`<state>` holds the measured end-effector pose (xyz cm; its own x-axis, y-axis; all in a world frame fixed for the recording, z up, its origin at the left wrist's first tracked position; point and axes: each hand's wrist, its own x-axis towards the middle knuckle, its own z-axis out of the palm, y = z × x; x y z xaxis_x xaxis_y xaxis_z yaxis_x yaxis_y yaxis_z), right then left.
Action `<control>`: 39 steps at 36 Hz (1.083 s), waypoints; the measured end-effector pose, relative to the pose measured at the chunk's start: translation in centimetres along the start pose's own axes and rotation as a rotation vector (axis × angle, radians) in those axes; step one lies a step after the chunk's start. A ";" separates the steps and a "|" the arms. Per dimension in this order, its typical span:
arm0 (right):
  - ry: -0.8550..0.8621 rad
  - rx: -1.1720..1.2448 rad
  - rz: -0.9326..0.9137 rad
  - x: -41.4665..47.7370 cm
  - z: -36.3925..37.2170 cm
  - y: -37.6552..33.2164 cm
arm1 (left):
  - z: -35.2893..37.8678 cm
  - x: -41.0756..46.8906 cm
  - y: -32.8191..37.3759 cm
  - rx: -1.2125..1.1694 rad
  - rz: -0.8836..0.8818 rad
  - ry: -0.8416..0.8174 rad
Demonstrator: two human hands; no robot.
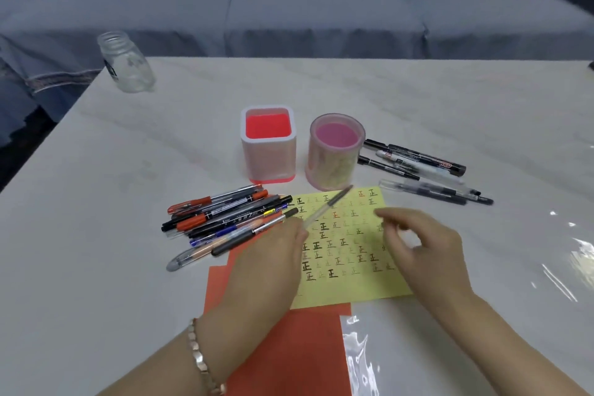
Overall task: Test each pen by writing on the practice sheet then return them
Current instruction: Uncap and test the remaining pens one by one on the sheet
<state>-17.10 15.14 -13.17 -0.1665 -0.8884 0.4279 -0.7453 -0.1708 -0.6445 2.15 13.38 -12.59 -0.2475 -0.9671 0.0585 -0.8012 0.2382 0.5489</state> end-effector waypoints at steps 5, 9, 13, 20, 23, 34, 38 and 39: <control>-0.178 -0.460 0.054 4.8 0.3 5.5 | -1.3 -0.6 -1.5 0.015 -0.052 0.101; -0.359 -0.757 0.076 6.8 1.3 8.0 | -2.1 -0.6 -3.1 0.122 -0.085 0.177; -0.372 -0.837 0.092 7.2 1.6 8.4 | -2.8 0.3 -5.5 0.166 -0.065 0.244; -0.282 -0.600 -0.030 5.8 -0.4 4.6 | -2.9 2.0 -9.9 0.359 0.000 0.311; -0.326 -0.449 -0.048 4.6 -0.9 2.2 | -2.6 1.8 -10.5 0.412 -0.007 0.283; -0.534 -0.171 -0.376 1.2 1.1 -4.5 | -2.1 -0.4 -3.6 -0.103 0.353 0.000; -0.408 -0.151 -0.483 1.0 1.8 -4.8 | -1.6 -1.2 -2.6 -0.243 0.285 -0.005; -0.327 -0.148 -0.482 1.0 1.7 -4.8 | -1.6 -1.3 -2.6 -0.254 0.259 0.013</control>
<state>-12.54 14.36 -10.72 0.4023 -0.8144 0.4182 -0.7731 -0.5469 -0.3214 5.43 13.83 -12.76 -0.4163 -0.8792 0.2319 -0.5517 0.4470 0.7042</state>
